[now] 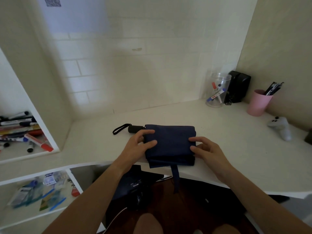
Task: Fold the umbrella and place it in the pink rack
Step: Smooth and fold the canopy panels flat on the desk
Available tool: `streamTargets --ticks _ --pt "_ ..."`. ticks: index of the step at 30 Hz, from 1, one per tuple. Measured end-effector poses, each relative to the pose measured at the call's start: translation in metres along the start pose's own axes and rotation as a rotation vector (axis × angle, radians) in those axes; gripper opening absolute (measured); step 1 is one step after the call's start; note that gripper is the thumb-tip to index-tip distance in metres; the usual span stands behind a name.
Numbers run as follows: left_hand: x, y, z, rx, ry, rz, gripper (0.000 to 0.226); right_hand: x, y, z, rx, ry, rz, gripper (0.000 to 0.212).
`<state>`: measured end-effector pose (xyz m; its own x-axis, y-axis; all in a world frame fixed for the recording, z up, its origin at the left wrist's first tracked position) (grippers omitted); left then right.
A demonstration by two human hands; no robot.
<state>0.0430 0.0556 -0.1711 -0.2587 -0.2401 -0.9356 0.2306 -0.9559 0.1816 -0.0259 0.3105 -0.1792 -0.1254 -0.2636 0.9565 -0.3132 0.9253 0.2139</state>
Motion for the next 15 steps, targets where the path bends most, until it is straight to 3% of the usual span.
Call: streamTargets --ticks 2,8,15 --pt "-0.001 -0.003 -0.004 0.014 -0.029 0.032 0.027 -0.001 0.001 -0.001 -0.033 0.016 -0.017 0.019" --pt "0.002 -0.007 -0.007 0.09 -0.069 0.09 0.032 0.0 0.007 -0.001 -0.2 0.035 -0.05 0.015" --pt "0.007 -0.006 -0.007 0.123 -0.04 0.053 0.036 0.006 0.002 -0.013 -0.163 0.012 -0.043 0.027"
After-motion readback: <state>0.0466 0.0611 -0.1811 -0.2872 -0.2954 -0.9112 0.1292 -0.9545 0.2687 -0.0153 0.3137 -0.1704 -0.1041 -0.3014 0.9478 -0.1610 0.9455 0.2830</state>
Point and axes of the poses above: each hand's wrist, its own z-axis towards the middle knuckle, its own y-axis out of the back of the hand, x = y × z, the point moved 7 cm from there along z, towards the middle knuckle, and after that the axes turned 14 degrees about -y, right-handed, at the moved point
